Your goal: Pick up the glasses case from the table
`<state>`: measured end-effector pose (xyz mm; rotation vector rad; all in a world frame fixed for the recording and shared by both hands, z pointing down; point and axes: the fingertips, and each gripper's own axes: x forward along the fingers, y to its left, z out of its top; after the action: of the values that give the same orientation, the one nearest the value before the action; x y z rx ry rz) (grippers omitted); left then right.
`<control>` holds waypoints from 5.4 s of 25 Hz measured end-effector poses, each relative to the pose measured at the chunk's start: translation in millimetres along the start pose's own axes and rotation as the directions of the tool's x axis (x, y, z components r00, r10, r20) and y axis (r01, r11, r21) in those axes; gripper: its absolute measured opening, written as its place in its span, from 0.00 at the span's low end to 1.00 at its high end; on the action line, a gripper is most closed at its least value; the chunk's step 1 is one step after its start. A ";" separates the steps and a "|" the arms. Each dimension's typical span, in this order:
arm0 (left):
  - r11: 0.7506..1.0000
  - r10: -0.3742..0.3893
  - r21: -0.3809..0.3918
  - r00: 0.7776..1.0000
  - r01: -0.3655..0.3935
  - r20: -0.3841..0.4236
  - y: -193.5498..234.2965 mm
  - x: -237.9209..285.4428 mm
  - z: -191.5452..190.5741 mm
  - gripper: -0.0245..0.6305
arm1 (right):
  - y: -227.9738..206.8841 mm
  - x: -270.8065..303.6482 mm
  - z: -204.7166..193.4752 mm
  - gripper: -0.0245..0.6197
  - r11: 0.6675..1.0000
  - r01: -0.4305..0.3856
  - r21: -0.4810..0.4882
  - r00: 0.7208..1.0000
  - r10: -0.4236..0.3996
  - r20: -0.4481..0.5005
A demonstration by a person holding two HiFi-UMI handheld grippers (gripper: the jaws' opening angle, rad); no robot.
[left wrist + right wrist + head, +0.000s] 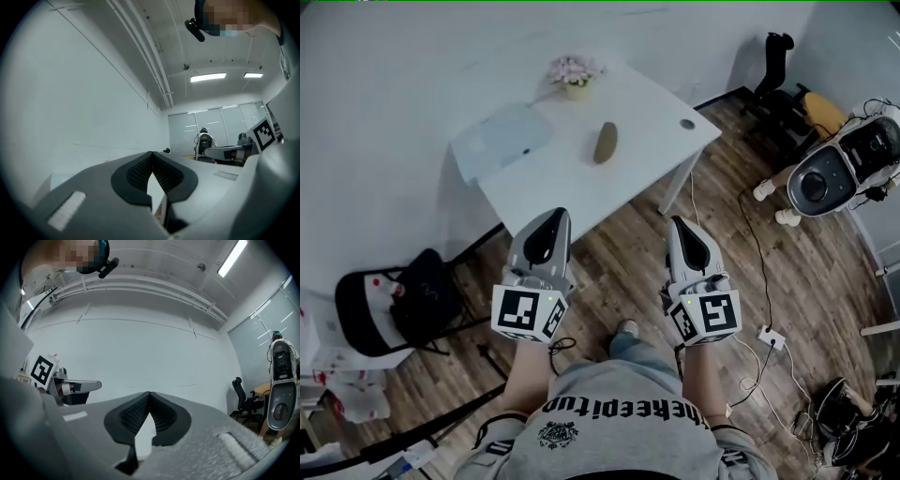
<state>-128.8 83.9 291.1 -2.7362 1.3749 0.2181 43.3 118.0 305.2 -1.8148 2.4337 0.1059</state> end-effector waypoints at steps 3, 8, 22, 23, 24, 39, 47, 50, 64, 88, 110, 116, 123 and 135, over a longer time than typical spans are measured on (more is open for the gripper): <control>1.000 0.018 0.005 1.000 -0.018 -0.002 -1.7 17.6 -1.1 0.07 | -13.7 13.5 0.5 0.04 1.000 -0.025 -0.004 1.000 0.025 -0.005; 0.999 0.047 0.008 0.999 -0.047 -0.003 -8.4 42.6 -4.4 0.07 | -37.1 28.5 -2.8 0.04 0.998 -0.065 -0.002 0.998 0.065 -0.011; 0.997 0.081 0.020 0.996 -0.081 -0.028 -29.0 84.9 -13.9 0.07 | -78.4 48.4 -12.8 0.04 0.991 -0.129 0.033 0.991 0.130 -0.018; 0.996 0.083 0.018 0.996 -0.083 -0.029 -27.7 87.8 -14.4 0.07 | -79.7 51.0 -14.8 0.04 0.991 -0.131 0.035 0.991 0.132 -0.021; 0.996 0.085 0.017 0.996 -0.084 -0.032 -26.4 90.8 -15.5 0.07 | -81.4 53.8 -16.9 0.04 0.991 -0.132 0.039 0.991 0.133 -0.024; 0.999 0.032 0.010 0.998 -0.032 -0.046 21.6 169.9 -30.6 0.07 | -113.7 131.2 -28.3 0.04 0.996 -0.075 0.049 0.996 0.076 -0.037; 1.000 0.014 0.003 0.998 -0.014 -0.057 66.1 211.0 -42.6 0.07 | -118.1 187.2 -36.9 0.04 0.998 -0.053 0.042 0.997 0.055 -0.051; 1.000 0.007 -0.010 0.998 -0.008 -0.065 82.0 224.6 -49.2 0.07 | -119.6 205.6 -41.1 0.04 0.998 -0.040 0.043 0.997 0.042 -0.058; 0.997 -0.062 -0.057 0.984 0.053 -0.164 135.3 280.8 -92.7 0.07 | -126.8 272.1 -70.8 0.04 0.997 0.046 0.056 0.992 -0.039 -0.123; 0.995 -0.008 -0.094 0.920 -0.031 -0.392 157.2 320.3 -178.5 0.09 | -160.7 321.8 -150.1 0.04 0.995 0.022 0.100 0.943 0.013 -0.332; 0.995 0.074 -0.007 0.752 -0.104 -0.655 115.3 353.6 -283.9 0.46 | -209.5 346.2 -177.8 0.04 0.983 -0.098 0.154 0.909 0.152 -0.389; 0.991 0.120 0.045 0.705 -0.124 -0.698 110.7 359.9 -305.7 0.50 | -222.7 349.0 -183.2 0.04 0.978 -0.130 0.162 0.897 0.186 -0.401; 0.985 0.169 0.098 0.662 -0.144 -0.730 112.0 364.1 -323.5 0.52 | -230.5 354.8 -189.2 0.04 0.968 -0.183 0.172 0.881 0.239 -0.409; 0.978 0.198 0.117 0.597 -0.172 -0.778 113.9 363.1 -348.6 0.51 | -236.2 364.9 -197.4 0.04 0.953 -0.242 0.184 0.859 0.298 -0.417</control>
<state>26.7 -316.1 577.7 -2.7316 1.7816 -1.1516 158.3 -319.8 457.1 -1.5639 2.9092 -0.4841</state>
